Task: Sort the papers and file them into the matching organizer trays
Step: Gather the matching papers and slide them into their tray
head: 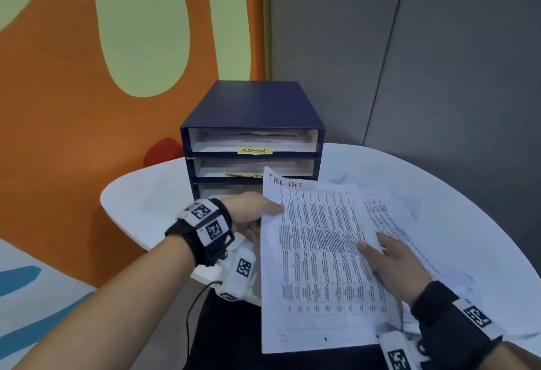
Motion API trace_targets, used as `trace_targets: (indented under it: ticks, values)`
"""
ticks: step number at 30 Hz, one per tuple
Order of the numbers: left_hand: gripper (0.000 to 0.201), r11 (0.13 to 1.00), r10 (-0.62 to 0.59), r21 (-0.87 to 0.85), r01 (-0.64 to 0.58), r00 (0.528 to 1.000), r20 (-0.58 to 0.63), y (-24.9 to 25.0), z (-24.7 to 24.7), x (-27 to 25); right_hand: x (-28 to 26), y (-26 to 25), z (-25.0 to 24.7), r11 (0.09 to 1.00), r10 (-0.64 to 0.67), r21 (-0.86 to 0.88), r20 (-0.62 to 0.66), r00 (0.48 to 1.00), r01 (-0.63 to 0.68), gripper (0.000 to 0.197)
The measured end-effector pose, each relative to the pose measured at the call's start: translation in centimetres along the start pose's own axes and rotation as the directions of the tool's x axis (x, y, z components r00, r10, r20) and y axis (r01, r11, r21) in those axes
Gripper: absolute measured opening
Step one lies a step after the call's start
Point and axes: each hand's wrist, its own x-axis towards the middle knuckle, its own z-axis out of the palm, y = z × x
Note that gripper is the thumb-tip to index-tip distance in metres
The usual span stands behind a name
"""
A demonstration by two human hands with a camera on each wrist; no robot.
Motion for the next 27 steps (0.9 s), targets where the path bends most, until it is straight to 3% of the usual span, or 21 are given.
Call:
trace_targets:
  ticks: [3,9,12,14,17,21,24,27]
  values:
    - [0.045,0.996,0.000,-0.091,-0.001,1.000,-0.013,0.2,-2.9,-0.6,0.0,-1.4,1.3,0.998,-0.006,0.058,0.062,0.998,0.002,0.024]
    - [0.039,0.968,-0.049,-0.247,0.038,0.998,-0.041,-1.5,-7.7,-1.9,1.5,-6.3,4.3,0.996,-0.070,0.069,0.127,0.989,0.061,0.019]
    - [0.040,0.963,-0.054,-0.269,0.022,0.992,-0.115,-1.9,-9.7,-2.7,3.0,-7.8,5.8,0.997,-0.071,0.046,0.144,0.987,0.065,0.019]
    - [0.046,0.949,-0.044,-0.314,-0.012,0.984,-0.170,-2.4,-10.9,-2.9,4.0,-8.7,6.6,0.999,-0.044,0.037,0.126,0.991,0.040,0.021]
    - [0.066,0.940,-0.025,-0.341,-0.027,0.989,-0.147,-3.4,-12.1,-2.7,5.7,-9.7,7.4,0.997,-0.011,0.071,0.041,0.999,0.008,0.039]
    - [0.044,0.968,0.022,-0.248,-0.038,0.998,-0.065,-3.4,-11.8,-3.4,7.5,-11.1,7.5,0.984,0.098,0.157,-0.050,0.994,-0.089,0.023]
    - [0.056,0.979,0.018,-0.194,-0.057,0.981,-0.195,-3.2,-11.6,-2.8,7.5,-11.5,7.6,0.937,0.235,0.254,0.047,0.971,-0.239,0.023]
    - [0.030,0.915,0.028,-0.376,-0.145,0.954,-0.299,-3.0,-10.8,-1.5,6.8,-11.0,7.6,0.919,0.288,0.235,0.146,0.946,-0.316,0.026]
